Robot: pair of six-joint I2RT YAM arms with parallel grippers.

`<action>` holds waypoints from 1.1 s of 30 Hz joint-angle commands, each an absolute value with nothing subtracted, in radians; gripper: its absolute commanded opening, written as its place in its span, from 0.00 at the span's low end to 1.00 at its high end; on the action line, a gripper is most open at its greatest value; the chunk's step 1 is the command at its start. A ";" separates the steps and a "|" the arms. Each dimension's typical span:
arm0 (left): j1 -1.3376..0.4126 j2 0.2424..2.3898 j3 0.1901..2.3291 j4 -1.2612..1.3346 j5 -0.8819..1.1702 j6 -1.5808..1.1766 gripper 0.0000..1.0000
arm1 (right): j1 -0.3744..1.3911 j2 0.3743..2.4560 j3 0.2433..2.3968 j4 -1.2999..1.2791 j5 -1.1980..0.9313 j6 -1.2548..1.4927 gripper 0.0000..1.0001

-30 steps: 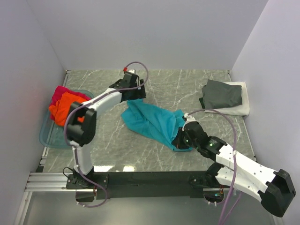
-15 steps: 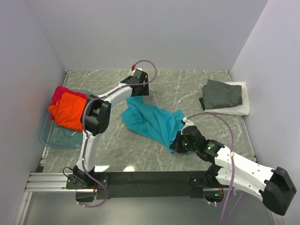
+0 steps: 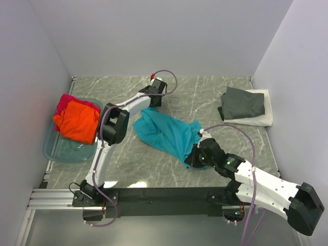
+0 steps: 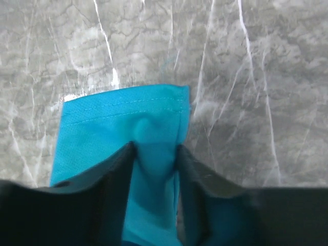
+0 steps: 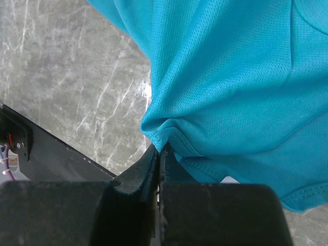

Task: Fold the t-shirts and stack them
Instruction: Flatten the tshirt out

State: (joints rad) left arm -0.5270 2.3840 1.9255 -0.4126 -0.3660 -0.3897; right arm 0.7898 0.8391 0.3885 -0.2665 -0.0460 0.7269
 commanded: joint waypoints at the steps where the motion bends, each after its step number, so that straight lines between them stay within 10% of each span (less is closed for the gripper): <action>1: -0.531 2.410 1.948 -0.445 -0.394 -0.356 0.38 | 0.801 0.813 0.379 -0.233 -0.043 0.742 0.00; 5: -0.529 2.399 1.941 -0.469 -0.425 -0.368 0.01 | 0.801 0.810 0.380 -0.235 -0.035 0.742 0.00; 33: -0.359 1.488 1.065 -0.324 -0.370 -0.635 0.00 | 0.828 0.968 0.385 -0.250 0.002 0.707 0.06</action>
State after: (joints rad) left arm -0.3531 1.4631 1.1614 -0.2878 -0.4137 -0.5964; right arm 0.8139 0.9745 0.3676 -0.2604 0.0132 0.6964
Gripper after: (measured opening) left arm 0.024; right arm 0.041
